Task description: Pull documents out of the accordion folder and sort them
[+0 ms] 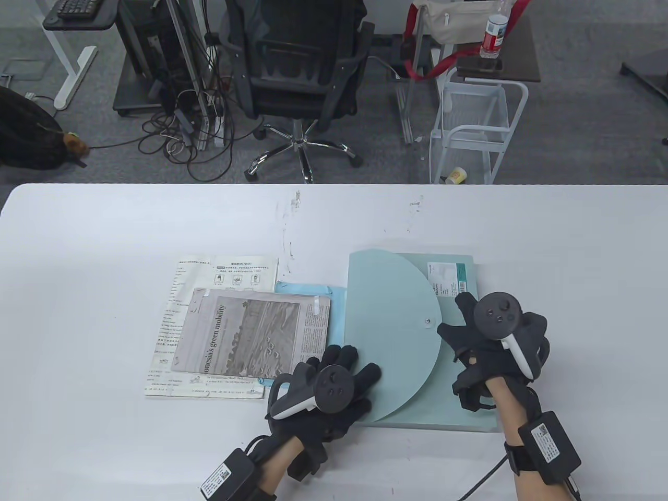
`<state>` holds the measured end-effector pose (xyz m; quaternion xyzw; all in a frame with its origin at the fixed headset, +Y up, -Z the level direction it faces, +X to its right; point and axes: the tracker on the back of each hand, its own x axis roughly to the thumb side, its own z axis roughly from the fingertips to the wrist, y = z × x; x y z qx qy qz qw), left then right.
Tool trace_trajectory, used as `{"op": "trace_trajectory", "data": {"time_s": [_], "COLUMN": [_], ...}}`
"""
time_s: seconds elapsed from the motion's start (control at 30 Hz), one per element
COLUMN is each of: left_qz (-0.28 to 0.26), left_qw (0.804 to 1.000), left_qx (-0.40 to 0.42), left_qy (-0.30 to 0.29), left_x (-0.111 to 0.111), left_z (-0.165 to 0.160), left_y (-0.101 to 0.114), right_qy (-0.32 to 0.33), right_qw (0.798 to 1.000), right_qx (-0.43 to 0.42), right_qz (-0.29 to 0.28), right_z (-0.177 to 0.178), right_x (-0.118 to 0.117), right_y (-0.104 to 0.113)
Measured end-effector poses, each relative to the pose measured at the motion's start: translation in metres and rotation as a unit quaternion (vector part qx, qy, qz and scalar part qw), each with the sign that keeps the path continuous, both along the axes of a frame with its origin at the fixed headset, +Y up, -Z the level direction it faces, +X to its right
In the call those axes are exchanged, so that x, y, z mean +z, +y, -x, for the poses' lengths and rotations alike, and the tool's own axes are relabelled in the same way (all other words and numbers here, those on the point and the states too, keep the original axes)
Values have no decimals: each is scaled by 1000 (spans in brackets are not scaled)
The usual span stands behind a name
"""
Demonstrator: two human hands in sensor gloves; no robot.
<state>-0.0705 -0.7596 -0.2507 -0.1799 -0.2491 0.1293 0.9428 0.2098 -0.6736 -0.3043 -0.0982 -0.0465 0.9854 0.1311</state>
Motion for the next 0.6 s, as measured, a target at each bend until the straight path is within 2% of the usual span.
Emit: {"op": "trace_trajectory", "data": {"time_s": [0.1, 0.23, 0.27, 0.4, 0.53, 0.6], "left_qz": [14, 21, 23, 36, 58, 66], "left_qw": [1000, 1000, 1000, 999, 998, 997], "left_qx": [5, 9, 9, -10, -29, -30], "left_qy": [0, -3, -3, -5, -8, -9], "left_x": [-1, -3, -3, -4, -5, -6], "left_z": [-2, -1, -1, -4, -7, -7], "left_y": [-2, -5, -5, -8, -8, -9], "right_qy": [-2, -28, -47, -89, -98, -91], "right_qw": [993, 979, 976, 979, 984, 988], "right_qx": [114, 195, 207, 181, 144, 121], "right_qz": [25, 56, 43, -23, -47, -25], "right_z": [10, 11, 9, -4, -11, -11], "right_x": [-2, -10, -12, -13, -8, -7], "right_y": [-9, -27, -30, -23, -4, 4]}}
